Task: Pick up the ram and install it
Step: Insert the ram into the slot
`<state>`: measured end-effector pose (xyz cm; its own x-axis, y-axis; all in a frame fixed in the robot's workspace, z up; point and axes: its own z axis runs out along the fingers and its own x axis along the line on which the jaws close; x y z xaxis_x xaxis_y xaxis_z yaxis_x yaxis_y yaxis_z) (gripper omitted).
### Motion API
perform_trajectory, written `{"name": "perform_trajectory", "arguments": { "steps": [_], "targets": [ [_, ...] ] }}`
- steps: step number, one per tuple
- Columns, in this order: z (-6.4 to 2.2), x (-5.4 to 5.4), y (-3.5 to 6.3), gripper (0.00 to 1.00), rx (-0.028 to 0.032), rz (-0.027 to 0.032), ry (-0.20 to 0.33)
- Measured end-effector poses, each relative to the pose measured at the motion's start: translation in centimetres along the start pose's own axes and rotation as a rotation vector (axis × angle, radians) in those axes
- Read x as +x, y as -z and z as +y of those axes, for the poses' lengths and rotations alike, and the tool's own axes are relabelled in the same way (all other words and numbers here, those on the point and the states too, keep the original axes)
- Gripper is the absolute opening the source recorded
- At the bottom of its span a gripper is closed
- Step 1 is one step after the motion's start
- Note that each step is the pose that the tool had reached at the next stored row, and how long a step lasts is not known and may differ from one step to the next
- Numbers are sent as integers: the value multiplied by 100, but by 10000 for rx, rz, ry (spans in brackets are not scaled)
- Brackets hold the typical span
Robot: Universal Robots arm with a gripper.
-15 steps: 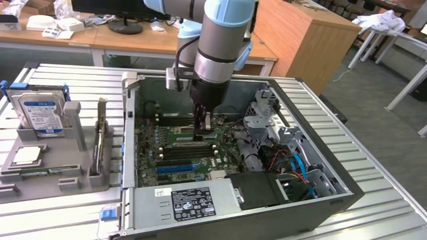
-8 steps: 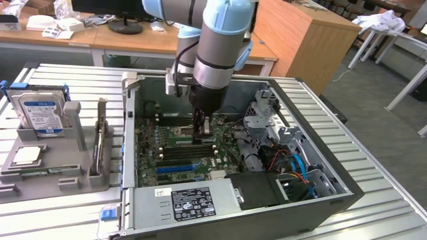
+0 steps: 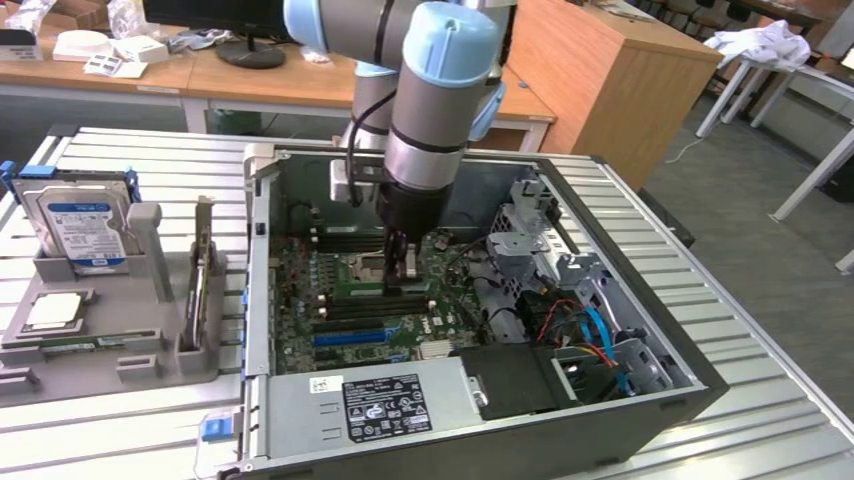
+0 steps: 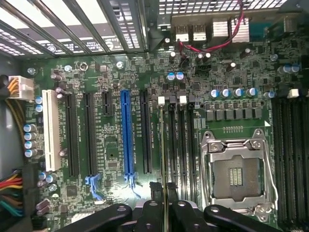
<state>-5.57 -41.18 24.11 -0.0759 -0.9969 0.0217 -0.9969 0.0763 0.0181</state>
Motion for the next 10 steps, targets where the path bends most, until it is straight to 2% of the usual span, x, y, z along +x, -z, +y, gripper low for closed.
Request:
{"name": "perform_trajectory", "arguments": {
  "steps": [3, 6, 10],
  "targets": [
    [0, 2, -55, 14, 0, 0, 1],
    [0, 2, -58, 14, -2, 4, 0],
    [66, 6, -66, 14, 3, 3, 4]
  ]
}}
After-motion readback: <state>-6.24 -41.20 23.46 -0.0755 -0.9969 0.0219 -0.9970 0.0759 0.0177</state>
